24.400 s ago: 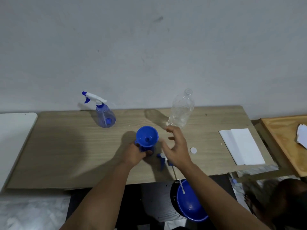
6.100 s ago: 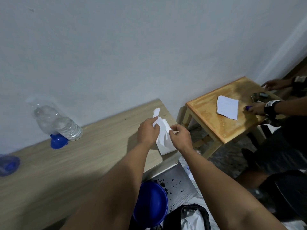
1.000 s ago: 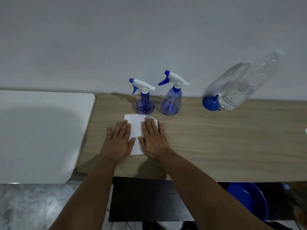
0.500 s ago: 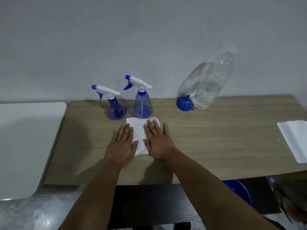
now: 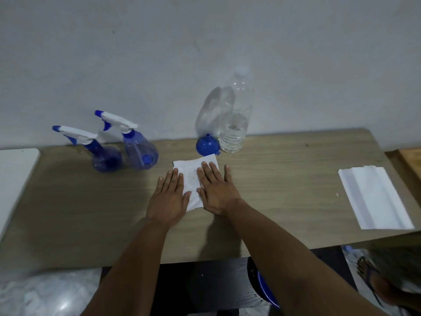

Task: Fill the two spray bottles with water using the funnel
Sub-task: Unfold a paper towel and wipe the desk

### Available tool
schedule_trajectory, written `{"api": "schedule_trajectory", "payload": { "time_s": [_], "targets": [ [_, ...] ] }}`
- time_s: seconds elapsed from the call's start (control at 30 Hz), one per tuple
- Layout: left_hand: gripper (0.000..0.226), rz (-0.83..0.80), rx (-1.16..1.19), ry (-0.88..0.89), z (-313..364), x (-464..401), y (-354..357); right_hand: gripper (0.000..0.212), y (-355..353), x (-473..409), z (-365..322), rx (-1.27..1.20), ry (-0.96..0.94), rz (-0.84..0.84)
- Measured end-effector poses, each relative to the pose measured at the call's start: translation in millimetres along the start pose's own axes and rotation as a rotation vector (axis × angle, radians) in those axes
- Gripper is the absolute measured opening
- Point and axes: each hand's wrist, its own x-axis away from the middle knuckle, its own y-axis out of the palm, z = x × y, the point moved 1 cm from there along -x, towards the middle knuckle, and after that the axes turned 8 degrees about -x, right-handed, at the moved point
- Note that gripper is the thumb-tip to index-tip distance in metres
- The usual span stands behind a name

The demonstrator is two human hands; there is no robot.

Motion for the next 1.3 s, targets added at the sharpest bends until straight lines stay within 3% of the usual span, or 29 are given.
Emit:
{"api": "schedule_trajectory", "payload": {
  "time_s": [0.67, 1.03, 1.2, 1.3],
  "targets": [
    [0.072, 0.018, -0.039, 0.369, 201, -88, -27, 0.071, -36, 125, 177, -0.097, 0.352, 0.084],
    [0.069, 0.003, -0.029, 0.361, 212, -53, -26, 0.069, -19, 173, 158, -0.157, 0.478, 0.156],
    [0.071, 0.001, 0.005, 0.387, 208, -45, -27, 0.084, -19, 175, 148, -0.236, 0.481, 0.224],
    [0.068, 0.028, 0.045, 0.41, 205, -49, -28, 0.073, -23, 169, 145, -0.246, 0.496, 0.292]
  ]
}}
